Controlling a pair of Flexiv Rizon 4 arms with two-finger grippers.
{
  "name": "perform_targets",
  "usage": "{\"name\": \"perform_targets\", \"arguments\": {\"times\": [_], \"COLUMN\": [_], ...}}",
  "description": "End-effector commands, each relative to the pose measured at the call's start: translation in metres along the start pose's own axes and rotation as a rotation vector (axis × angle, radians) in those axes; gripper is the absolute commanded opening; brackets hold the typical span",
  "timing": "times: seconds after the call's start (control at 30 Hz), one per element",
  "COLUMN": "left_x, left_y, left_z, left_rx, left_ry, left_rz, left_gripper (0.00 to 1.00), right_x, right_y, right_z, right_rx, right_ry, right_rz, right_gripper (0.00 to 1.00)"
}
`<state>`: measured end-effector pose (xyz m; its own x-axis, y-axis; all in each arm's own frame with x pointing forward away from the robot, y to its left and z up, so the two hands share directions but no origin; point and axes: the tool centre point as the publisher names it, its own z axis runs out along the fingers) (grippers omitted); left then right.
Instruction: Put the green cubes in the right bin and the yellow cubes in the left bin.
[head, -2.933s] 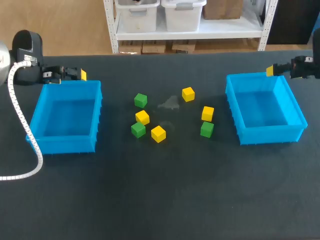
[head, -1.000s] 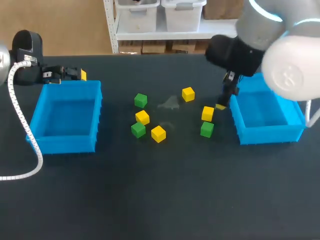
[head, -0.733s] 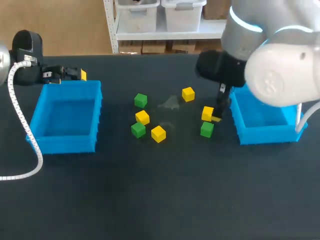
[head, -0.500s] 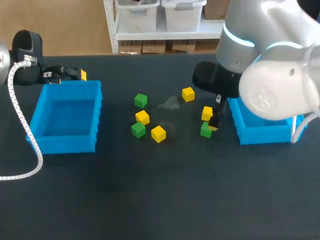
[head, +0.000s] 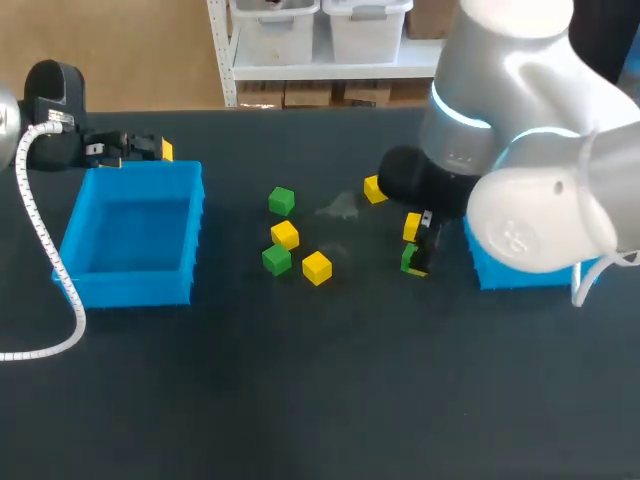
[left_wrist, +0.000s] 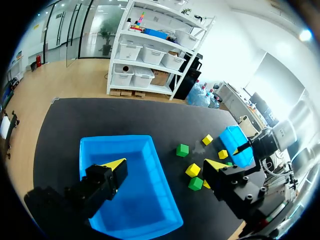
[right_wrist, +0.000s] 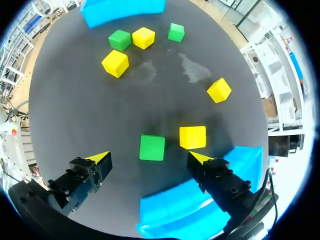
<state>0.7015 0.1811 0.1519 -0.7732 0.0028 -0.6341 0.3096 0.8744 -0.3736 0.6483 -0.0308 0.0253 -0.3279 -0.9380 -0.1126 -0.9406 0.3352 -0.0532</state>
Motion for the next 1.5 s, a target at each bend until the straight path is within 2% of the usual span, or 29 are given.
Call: {"name": "perform_targets", "arguments": {"times": [0.03,0.53,0.87,1.13,1.33,1.37,1.4,1.5], "left_x": [0.001,0.001,0.001,0.001,0.001,0.001,0.001,0.001], "left_y": [0.002,0.002,0.002,0.002,0.002,0.002,0.002,0.002], "left_z": [0.000,0.000,0.000,0.000,0.000,0.000,0.000,0.000], "left_rx": [0.007,0.007,0.007,0.007,0.007,0.007,0.007,0.007], "left_ry": [-0.004,-0.004,-0.004,-0.004,-0.004,-0.004,-0.004,-0.004], "left_rz": [0.001,0.001,0.001,0.001,0.001,0.001,0.001,0.001], "left_gripper": [1.00,1.00,1.00,1.00,1.00,1.00,1.00,1.00], "right_x": [-0.006,-0.004,-0.001,-0.004,-0.006,-0.006,-0.006,-0.007], "right_y": [0.001,0.008,0.002,0.001,-0.004,-0.005,-0.006,-0.008], "right_z": [0.005,0.022,0.035,0.041,0.044,0.045,0.045,0.047], "right_rx": [-0.007,-0.012,-0.010,-0.006,0.029,0.031,0.036,0.041], "right_ry": [0.014,0.044,0.085,0.087,0.094,0.095,0.094,0.091], "right_rz": [-0.018,-0.025,-0.025,-0.018,0.010,0.018,0.026,0.043], "right_gripper": [1.00,1.00,1.00,1.00,1.00,0.85,0.42,0.00]}}
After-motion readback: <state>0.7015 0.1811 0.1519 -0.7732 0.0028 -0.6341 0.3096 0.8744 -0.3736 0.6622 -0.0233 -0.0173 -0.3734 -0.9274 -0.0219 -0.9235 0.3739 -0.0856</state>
